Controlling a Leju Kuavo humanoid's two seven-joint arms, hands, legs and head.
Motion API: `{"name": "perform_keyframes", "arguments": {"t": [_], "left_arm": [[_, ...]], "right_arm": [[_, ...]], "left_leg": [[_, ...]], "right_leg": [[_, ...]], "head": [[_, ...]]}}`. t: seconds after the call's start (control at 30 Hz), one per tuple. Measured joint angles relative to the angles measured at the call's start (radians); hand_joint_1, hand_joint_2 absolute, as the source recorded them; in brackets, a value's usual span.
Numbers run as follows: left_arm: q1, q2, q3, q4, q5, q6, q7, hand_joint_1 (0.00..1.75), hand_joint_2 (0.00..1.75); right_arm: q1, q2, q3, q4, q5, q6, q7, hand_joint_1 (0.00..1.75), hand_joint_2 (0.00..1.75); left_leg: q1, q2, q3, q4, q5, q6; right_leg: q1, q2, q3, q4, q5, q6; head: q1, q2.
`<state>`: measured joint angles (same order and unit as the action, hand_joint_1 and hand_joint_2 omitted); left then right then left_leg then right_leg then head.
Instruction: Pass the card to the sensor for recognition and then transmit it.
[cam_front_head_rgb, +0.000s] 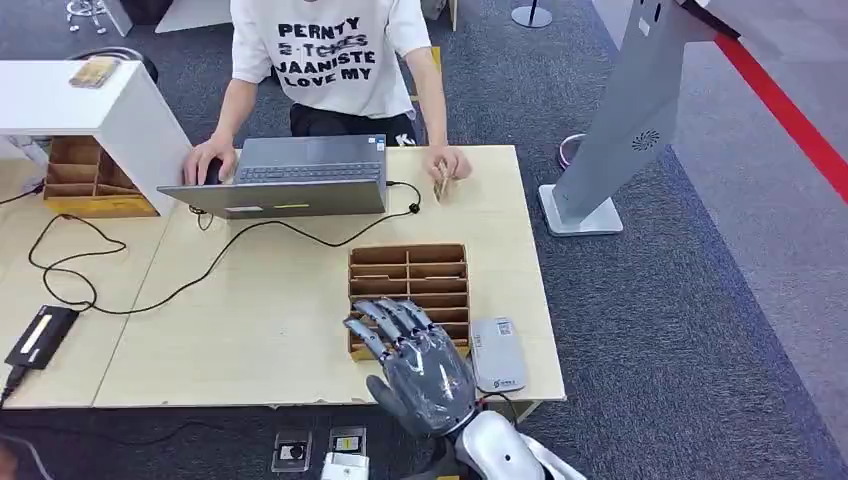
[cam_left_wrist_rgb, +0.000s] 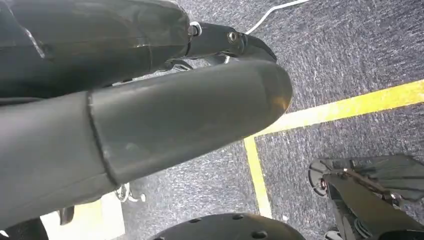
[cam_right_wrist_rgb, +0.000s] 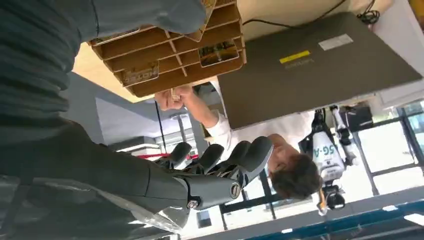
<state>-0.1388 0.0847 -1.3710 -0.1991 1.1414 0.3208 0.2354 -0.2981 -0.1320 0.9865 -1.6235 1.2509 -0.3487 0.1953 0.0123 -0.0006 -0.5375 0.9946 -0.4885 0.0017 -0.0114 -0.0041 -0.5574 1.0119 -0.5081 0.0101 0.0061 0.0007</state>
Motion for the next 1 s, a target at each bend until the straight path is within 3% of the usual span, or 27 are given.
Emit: {"name": "perform_keyframes", "arguments": {"t": [0.47,0.77,1.0], "left_arm": [[0.000,0.002,0.000,0.000,0.000,-0.004,0.000,0.00,0.00],[0.000,0.004,0.000,0.000,0.001,-0.006,0.000,0.00,0.00],[0.000,0.005,0.000,0.000,0.012,-0.010,0.000,0.00,0.00]], "right_arm": [[-0.036,0.000,0.034,0.002,0.011,0.163,0.051,0.49,1.75],[-0.053,0.000,0.047,0.002,0.003,0.197,0.063,0.52,1.75],[-0.072,-0.012,0.047,0.015,0.006,0.229,0.118,0.51,1.75]], "left_leg": [[0.000,0.000,0.000,0.000,0.000,0.000],[0.000,0.000,0.000,0.000,0.000,0.000],[0.000,0.000,0.000,0.000,0.000,0.000]], "right_leg": [[0.000,0.000,0.000,0.000,0.000,0.000],[0.000,0.000,0.000,0.000,0.000,0.000],[0.000,0.000,0.000,0.000,0.000,0.000]], "head": [[0.000,0.000],[0.000,0.000],[0.000,0.000]]}}
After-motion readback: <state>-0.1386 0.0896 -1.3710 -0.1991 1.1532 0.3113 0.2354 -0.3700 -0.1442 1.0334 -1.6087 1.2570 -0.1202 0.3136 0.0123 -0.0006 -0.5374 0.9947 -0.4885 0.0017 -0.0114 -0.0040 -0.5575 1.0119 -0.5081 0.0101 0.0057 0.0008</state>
